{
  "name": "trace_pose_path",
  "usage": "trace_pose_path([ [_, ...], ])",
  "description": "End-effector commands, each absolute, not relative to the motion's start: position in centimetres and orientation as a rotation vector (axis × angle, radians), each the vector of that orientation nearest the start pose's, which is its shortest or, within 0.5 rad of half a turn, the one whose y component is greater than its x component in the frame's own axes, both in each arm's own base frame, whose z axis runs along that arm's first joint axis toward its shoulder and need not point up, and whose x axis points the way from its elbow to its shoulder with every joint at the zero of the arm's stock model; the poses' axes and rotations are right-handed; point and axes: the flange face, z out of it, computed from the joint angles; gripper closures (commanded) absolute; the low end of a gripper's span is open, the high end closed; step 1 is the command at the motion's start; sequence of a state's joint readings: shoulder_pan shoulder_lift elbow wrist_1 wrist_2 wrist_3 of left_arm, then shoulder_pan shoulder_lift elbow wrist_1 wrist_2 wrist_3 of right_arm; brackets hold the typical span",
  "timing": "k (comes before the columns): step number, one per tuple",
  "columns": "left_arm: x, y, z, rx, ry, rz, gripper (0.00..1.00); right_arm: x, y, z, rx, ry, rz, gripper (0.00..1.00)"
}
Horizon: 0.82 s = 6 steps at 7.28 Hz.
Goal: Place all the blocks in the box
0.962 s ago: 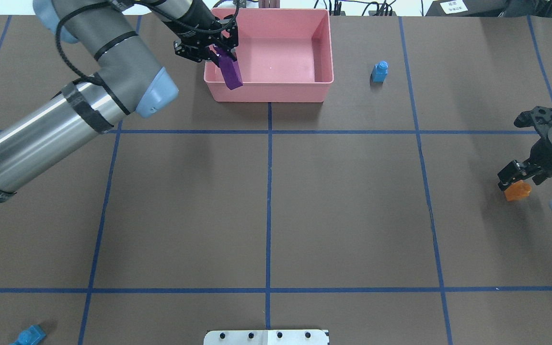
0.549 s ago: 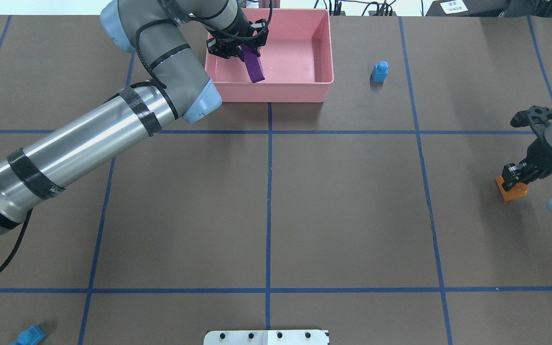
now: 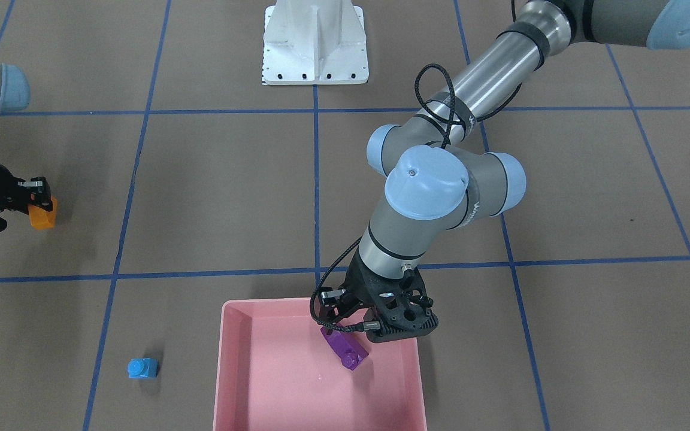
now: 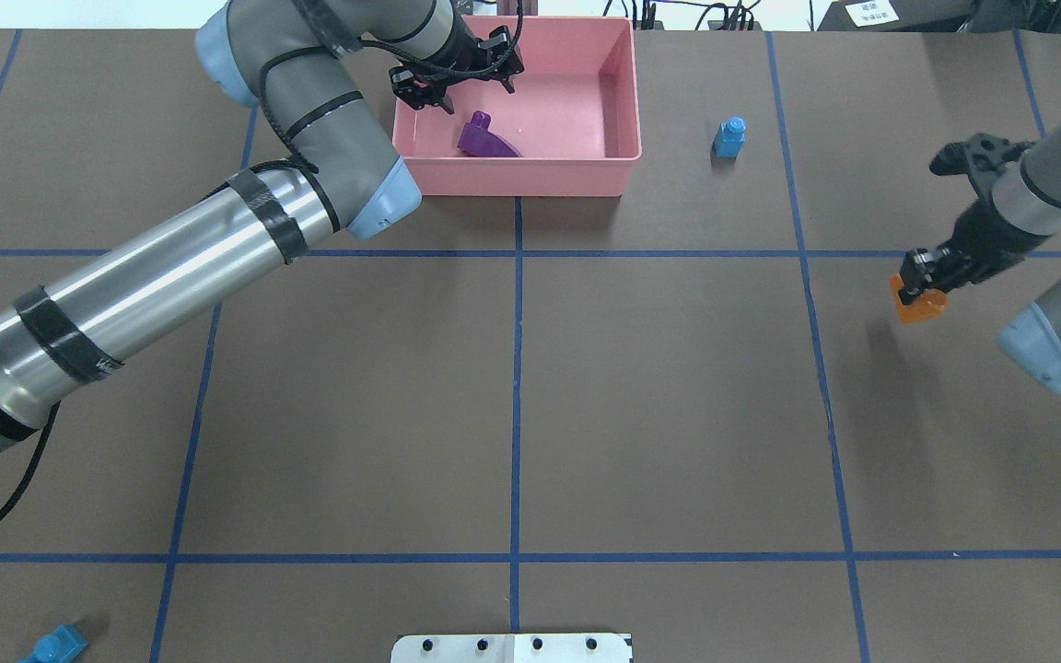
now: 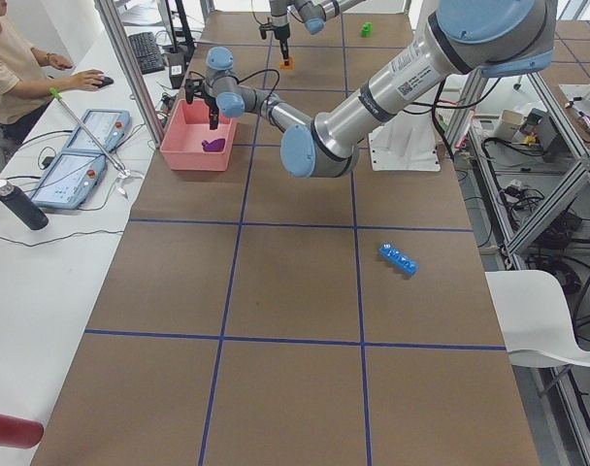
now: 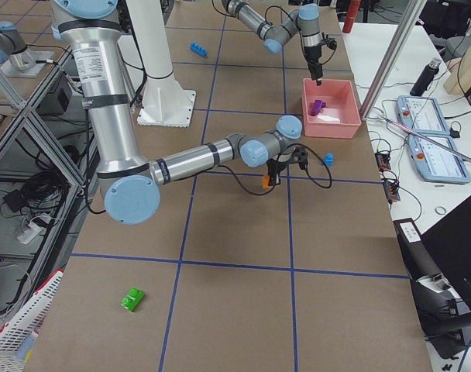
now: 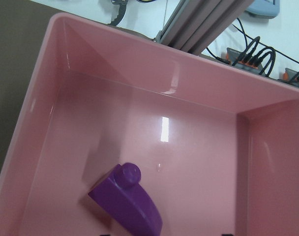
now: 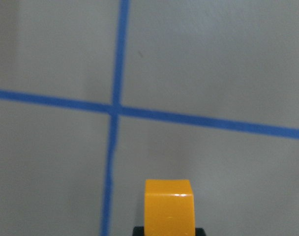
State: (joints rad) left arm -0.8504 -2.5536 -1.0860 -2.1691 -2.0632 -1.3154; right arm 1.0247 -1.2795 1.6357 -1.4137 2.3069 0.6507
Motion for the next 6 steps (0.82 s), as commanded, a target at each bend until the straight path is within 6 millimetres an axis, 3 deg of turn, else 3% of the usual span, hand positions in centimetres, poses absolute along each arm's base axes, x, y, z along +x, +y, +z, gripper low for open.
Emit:
trace_pose_path([
  [1, 40.1, -60.8, 23.1, 0.127, 1.188, -0.228, 0.00, -31.0, -63.7, 31.5, 0.017, -0.948, 0.085, 1.00],
  [2, 36.1, -56.7, 26.6, 0.127, 1.176, -0.243, 0.00, -34.2, -68.3, 24.3, -0.007, -0.979, 0.206, 1.00],
  [3, 33.0, -53.4, 28.9, 0.108, 1.146, -0.264, 0.00, -37.8, -71.3, 18.7, 0.036, -0.945, 0.272, 1.00],
  [4, 30.0, -50.1, 31.6, 0.119, 1.116, -0.282, 0.00, -43.2, -72.6, 16.0, 0.106, -0.927, 0.382, 1.00],
  [5, 28.1, -47.2, 33.9, 0.125, 1.087, -0.283, 0.00, -47.6, -72.7, 16.4, 0.160, -0.989, 0.558, 1.00],
  [6, 28.0, -46.1, 34.9, 0.113, 1.074, -0.277, 0.00, -50.6, -71.9, 16.6, 0.176, -1.004, 0.587, 1.00],
])
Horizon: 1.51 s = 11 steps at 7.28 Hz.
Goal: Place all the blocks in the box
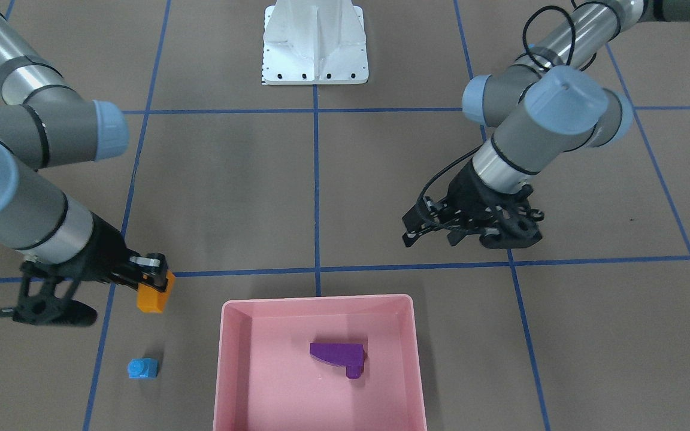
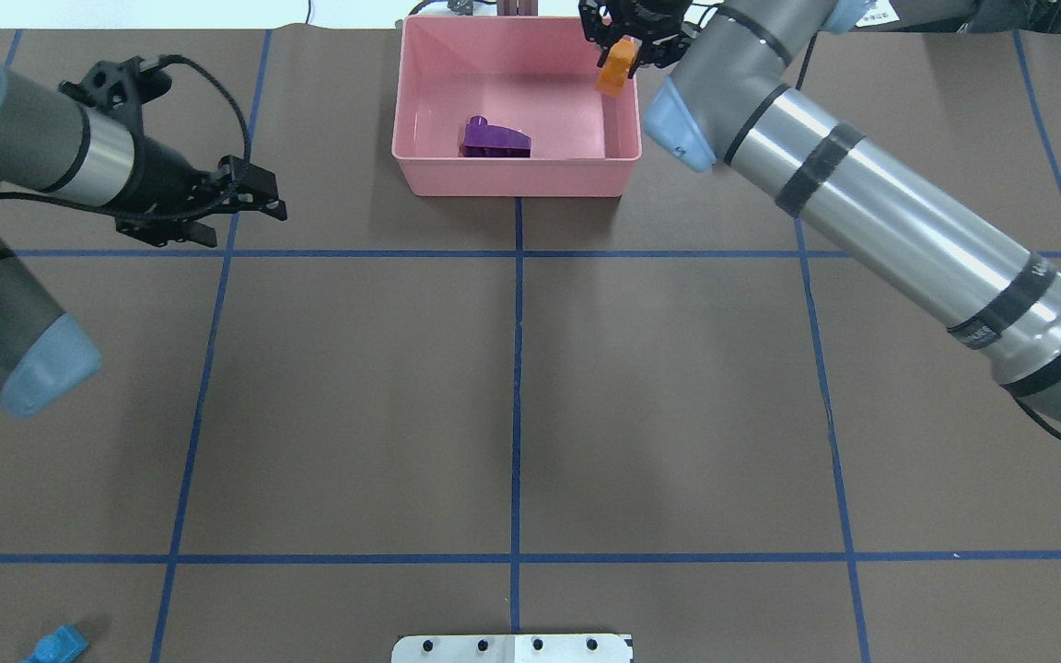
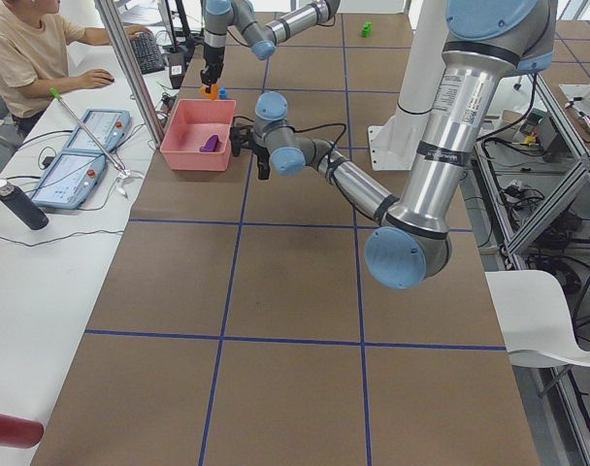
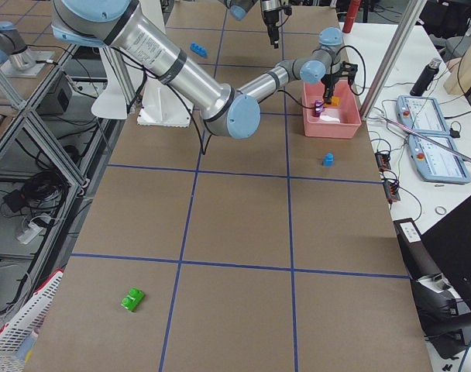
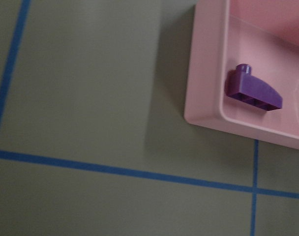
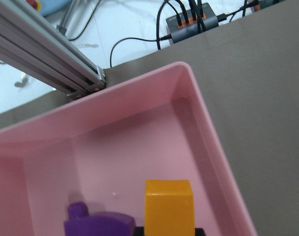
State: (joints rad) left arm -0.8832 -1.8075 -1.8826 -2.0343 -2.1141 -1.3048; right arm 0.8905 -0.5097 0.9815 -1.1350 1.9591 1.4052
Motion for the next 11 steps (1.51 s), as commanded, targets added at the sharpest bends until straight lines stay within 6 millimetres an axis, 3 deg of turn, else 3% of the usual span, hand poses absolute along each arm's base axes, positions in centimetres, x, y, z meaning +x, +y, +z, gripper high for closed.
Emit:
trace_pose_path([
  [1, 27.7, -43.8, 36.6, 0.120, 1.048, -0.199, 0.00, -52.2, -71.3, 16.8, 0.175, -0.993, 0.577, 0.87],
  [2, 26.5, -40.7, 39.3, 0.145, 0.999, -0.069, 0.00, -52.1, -71.0, 15.9, 0.175, -1.011, 0.577, 0.01],
  [3, 26.2, -35.7, 41.3, 0.133, 0.952, 0.047, 0.00, -51.9, -70.5, 14.9, 0.178, -1.032, 0.556, 0.00],
  [4, 26.9, -32.0, 43.7, 0.125, 0.879, 0.115, 0.00, -50.9, -70.2, 14.0, 0.175, -1.059, 0.527, 0.00],
  [5, 29.9, -26.8, 46.9, 0.133, 0.759, 0.221, 0.00, -48.6, -70.8, 14.5, 0.147, -1.081, 0.521, 0.00],
  [6, 31.6, -22.8, 47.9, 0.128, 0.714, 0.325, 0.01, -47.4, -71.1, 14.7, 0.134, -1.093, 0.518, 0.00],
  [7, 31.8, -21.1, 47.4, 0.114, 0.721, 0.369, 0.08, -47.6, -71.0, 15.0, 0.129, -1.089, 0.518, 0.00],
  [9, 31.9, -16.5, 48.3, 0.057, 0.692, 0.504, 0.08, -47.9, -70.7, 15.5, 0.124, -1.089, 0.514, 0.00],
  [10, 31.5, -15.2, 49.3, 0.030, 0.659, 0.537, 0.07, -46.4, -71.2, 14.4, 0.143, -1.104, 0.522, 0.00],
  [11, 31.3, -14.4, 50.5, 0.008, 0.631, 0.556, 0.07, -41.7, -72.4, 13.7, 0.124, -1.141, 0.527, 0.00],
])
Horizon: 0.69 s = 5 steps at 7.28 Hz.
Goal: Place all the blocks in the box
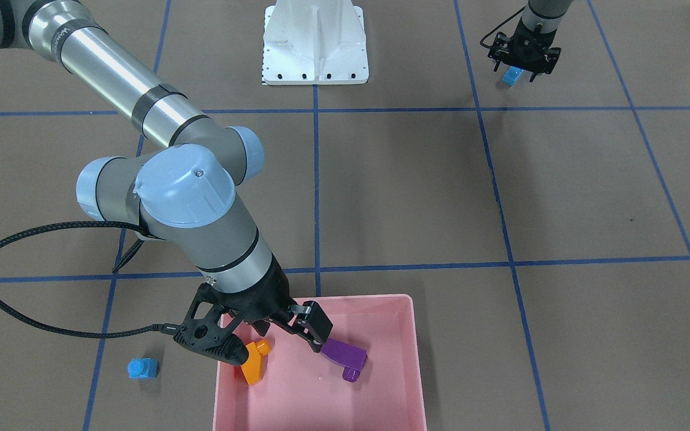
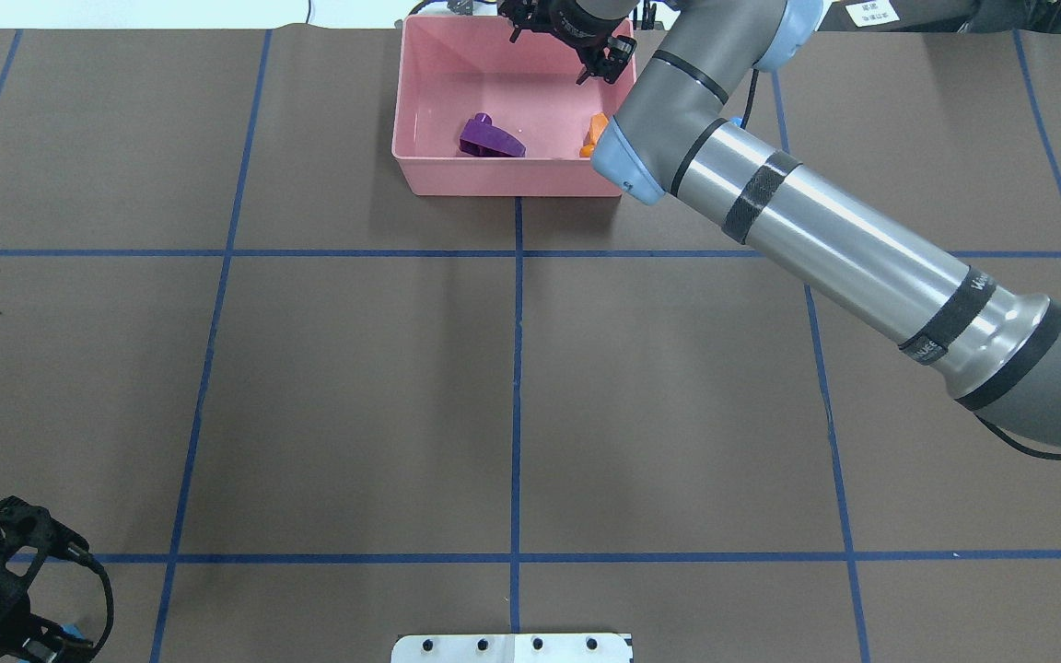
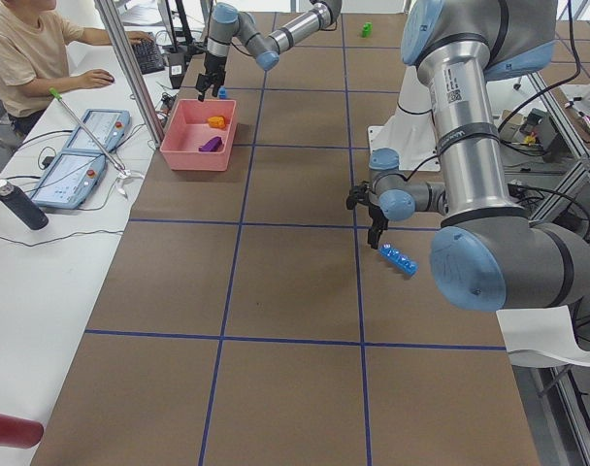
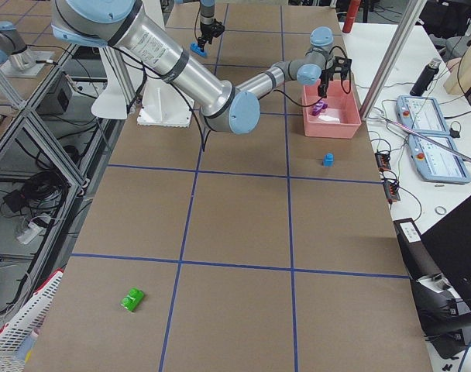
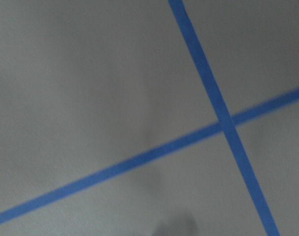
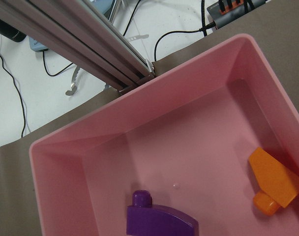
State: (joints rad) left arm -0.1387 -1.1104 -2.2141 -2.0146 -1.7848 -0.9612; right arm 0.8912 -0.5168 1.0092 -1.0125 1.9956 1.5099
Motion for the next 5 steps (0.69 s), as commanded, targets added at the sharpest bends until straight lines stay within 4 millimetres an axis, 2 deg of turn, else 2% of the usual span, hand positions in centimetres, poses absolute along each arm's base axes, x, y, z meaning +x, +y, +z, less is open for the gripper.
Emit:
trace_pose_path([
  [1, 31.5, -14.1, 52.2, -0.011, 0.602, 0.559, 0.07, -33.6, -73.0, 17.9, 0.037, -1.159, 0.515, 0.00],
  [2, 31.9, -13.8, 52.6, -0.033, 0.602, 0.563, 0.07, -27.2, -70.1, 25.6, 0.033, -1.161, 0.440, 0.00],
  [3, 32.1, -13.5, 53.0, -0.058, 0.603, 0.569, 0.07, -22.5, -64.4, 33.6, 0.065, -1.129, 0.375, 0.00],
  [4, 32.3, -13.3, 53.0, -0.065, 0.606, 0.572, 0.07, -18.9, -59.0, 39.0, 0.067, -1.108, 0.326, 0.00],
  [5, 32.6, -13.2, 52.8, -0.084, 0.618, 0.575, 0.12, -16.1, -54.5, 42.6, 0.049, -1.090, 0.323, 0.00],
])
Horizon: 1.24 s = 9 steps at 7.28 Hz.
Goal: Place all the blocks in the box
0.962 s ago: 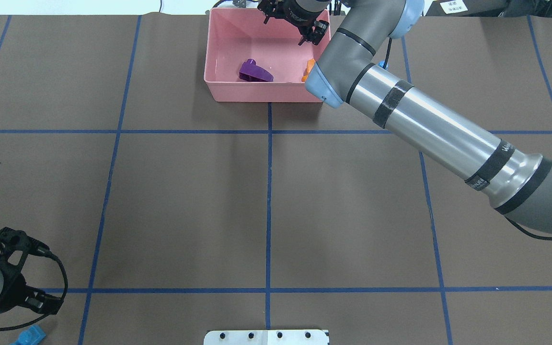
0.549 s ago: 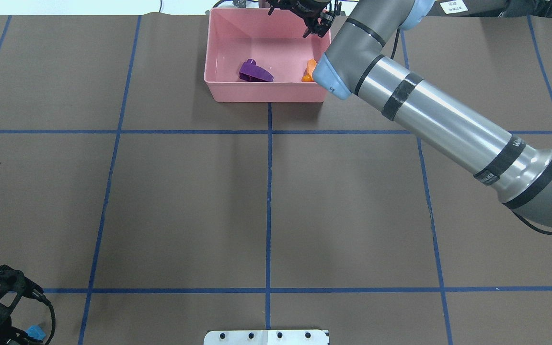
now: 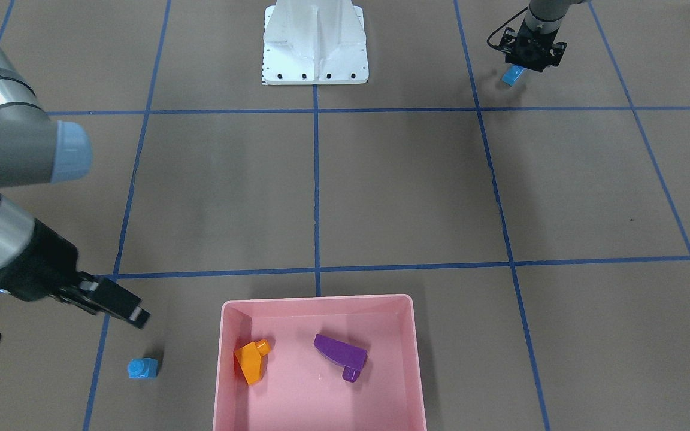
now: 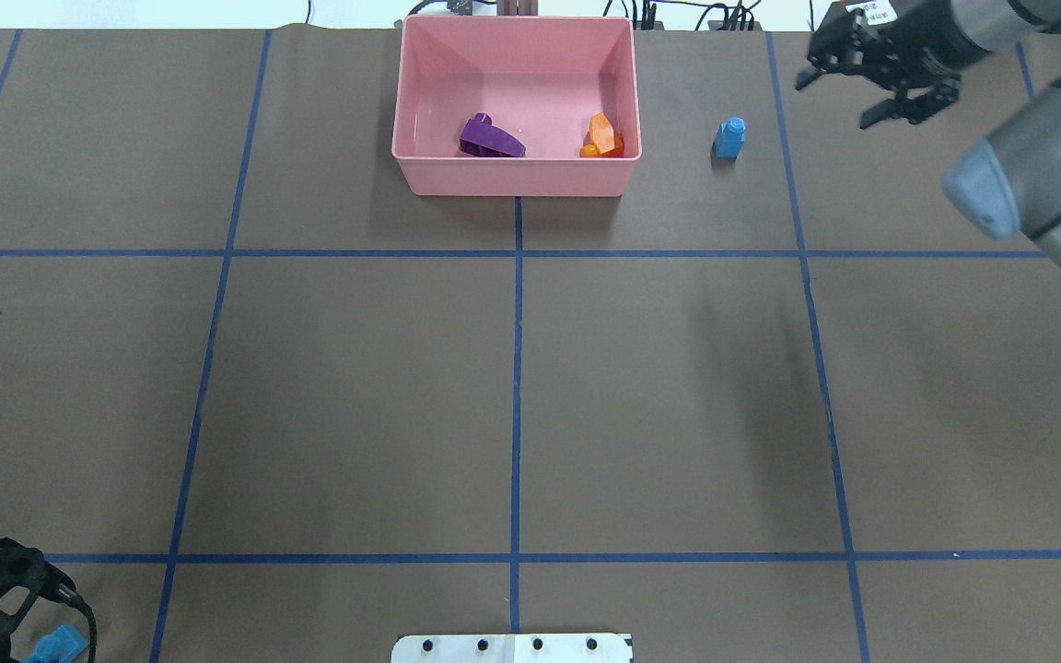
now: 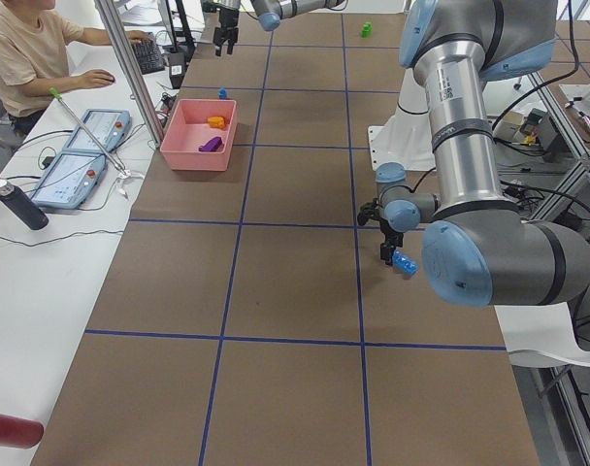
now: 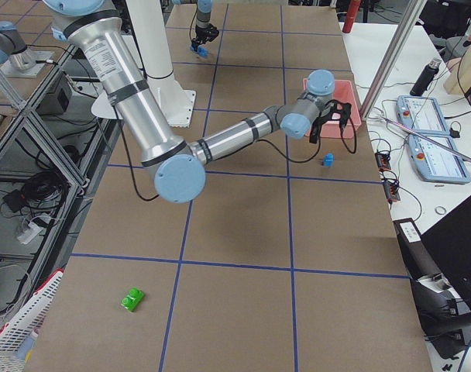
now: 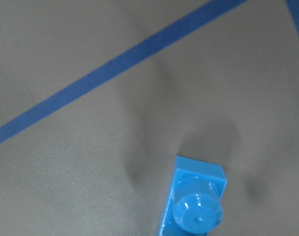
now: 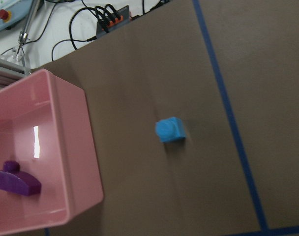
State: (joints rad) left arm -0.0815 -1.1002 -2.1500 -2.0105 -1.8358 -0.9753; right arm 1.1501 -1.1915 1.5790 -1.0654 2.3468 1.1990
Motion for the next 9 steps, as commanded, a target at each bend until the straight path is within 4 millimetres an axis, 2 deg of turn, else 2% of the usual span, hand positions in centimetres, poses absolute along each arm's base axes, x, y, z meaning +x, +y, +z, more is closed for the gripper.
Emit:
trace_pose_path([
  [1, 32.9, -13.1, 52.5, -0.089, 0.626, 0.566, 0.20, -14.3, -50.0, 48.4, 0.022, -1.033, 0.274, 0.00],
  [2, 33.5, -12.9, 52.6, -0.094, 0.629, 0.572, 0.31, -11.3, -47.0, 52.6, 0.033, -0.998, 0.210, 0.00],
  [3, 33.7, -12.9, 52.6, -0.093, 0.631, 0.572, 0.52, -9.1, -44.4, 55.9, 0.022, -0.976, 0.175, 0.00],
  [4, 33.9, -12.9, 52.6, -0.093, 0.631, 0.566, 0.84, -7.4, -40.8, 60.0, 0.013, -0.936, 0.100, 0.00],
  [5, 33.9, -13.0, 52.3, -0.091, 0.638, 0.559, 1.00, -5.5, -36.7, 63.4, 0.017, -0.903, 0.006, 0.00],
  [6, 33.9, -13.0, 51.3, -0.103, 0.664, 0.560, 1.00, -3.5, -31.4, 65.6, 0.025, -0.858, -0.099, 0.00],
  [7, 32.5, -15.1, 48.1, -0.143, 0.751, 0.508, 1.00, -1.5, -26.1, 67.5, 0.019, -0.796, -0.195, 0.00],
  [8, 30.7, -19.6, 45.5, -0.134, 0.840, 0.400, 1.00, 0.1, -21.9, 69.6, 0.002, -0.761, -0.286, 0.00],
  [9, 30.8, -22.9, 42.3, -0.098, 0.927, 0.350, 1.00, 2.1, -18.6, 71.3, 0.030, -0.722, -0.415, 0.00],
])
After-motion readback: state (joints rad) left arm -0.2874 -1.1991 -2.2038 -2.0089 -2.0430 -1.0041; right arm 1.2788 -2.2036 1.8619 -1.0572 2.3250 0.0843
